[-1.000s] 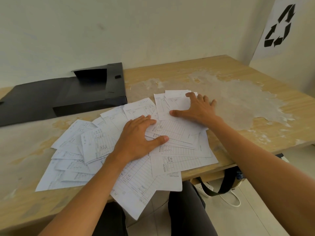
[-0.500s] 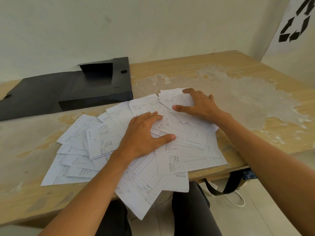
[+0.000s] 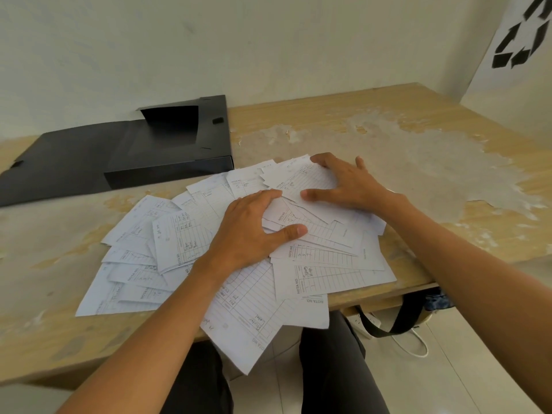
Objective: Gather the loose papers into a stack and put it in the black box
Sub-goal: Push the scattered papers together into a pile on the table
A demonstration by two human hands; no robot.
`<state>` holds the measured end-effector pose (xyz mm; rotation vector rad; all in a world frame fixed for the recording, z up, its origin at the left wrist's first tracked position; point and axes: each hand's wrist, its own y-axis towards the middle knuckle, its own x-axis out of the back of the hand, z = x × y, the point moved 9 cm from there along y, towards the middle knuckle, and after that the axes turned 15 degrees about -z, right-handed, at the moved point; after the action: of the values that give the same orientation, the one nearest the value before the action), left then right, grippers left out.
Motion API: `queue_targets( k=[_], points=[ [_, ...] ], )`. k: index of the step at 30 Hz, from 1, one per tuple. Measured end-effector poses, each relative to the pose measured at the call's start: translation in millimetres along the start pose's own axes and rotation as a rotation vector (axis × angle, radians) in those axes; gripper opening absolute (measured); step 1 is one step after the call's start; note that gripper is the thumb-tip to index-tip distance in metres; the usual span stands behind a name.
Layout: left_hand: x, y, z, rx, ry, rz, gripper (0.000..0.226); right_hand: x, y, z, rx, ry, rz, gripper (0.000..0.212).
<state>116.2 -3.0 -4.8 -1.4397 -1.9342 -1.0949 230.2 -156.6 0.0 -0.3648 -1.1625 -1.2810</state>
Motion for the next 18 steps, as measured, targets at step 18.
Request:
queue_targets(
  k=[18],
  points=[
    [21.6,-5.8,-1.2,0.084,-0.104,-0.054,0.079,4.8,-26.8,15.7,0.103,-0.031,0.079,0.086]
  ],
)
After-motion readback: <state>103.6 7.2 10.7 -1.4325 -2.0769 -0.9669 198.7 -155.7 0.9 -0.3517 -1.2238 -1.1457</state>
